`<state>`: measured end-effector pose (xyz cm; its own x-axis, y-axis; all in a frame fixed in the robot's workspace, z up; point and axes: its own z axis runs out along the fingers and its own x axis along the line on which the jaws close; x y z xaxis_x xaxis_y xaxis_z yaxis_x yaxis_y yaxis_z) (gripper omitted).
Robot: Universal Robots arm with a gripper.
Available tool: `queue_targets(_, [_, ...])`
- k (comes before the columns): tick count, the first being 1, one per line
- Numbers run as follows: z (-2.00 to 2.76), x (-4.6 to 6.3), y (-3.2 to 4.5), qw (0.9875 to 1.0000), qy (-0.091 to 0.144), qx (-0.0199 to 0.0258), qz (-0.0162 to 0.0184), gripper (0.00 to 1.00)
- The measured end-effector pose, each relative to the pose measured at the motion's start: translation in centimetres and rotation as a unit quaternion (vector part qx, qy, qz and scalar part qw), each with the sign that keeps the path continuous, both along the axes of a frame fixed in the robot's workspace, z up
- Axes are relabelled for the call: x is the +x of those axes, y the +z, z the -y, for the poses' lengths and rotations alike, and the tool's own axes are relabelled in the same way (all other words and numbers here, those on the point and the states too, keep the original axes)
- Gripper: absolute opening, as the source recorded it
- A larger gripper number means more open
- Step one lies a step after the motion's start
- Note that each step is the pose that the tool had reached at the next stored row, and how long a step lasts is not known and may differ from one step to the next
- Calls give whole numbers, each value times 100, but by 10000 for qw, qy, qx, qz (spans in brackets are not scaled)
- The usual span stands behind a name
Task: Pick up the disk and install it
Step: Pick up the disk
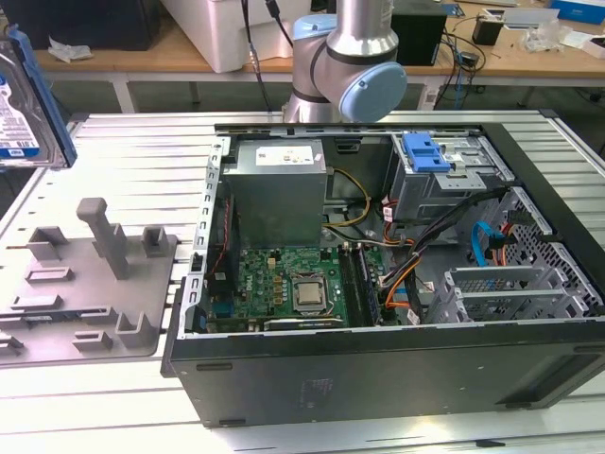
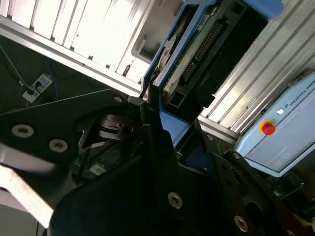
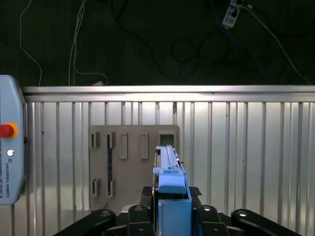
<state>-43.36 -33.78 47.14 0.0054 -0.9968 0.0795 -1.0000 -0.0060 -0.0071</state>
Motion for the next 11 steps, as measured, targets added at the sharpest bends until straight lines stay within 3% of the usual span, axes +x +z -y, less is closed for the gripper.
queue_targets(4, [0,1,161,10000,0,0,-1,36])
queue_targets(11, [1,1,178,10000,0,0,-1,36])
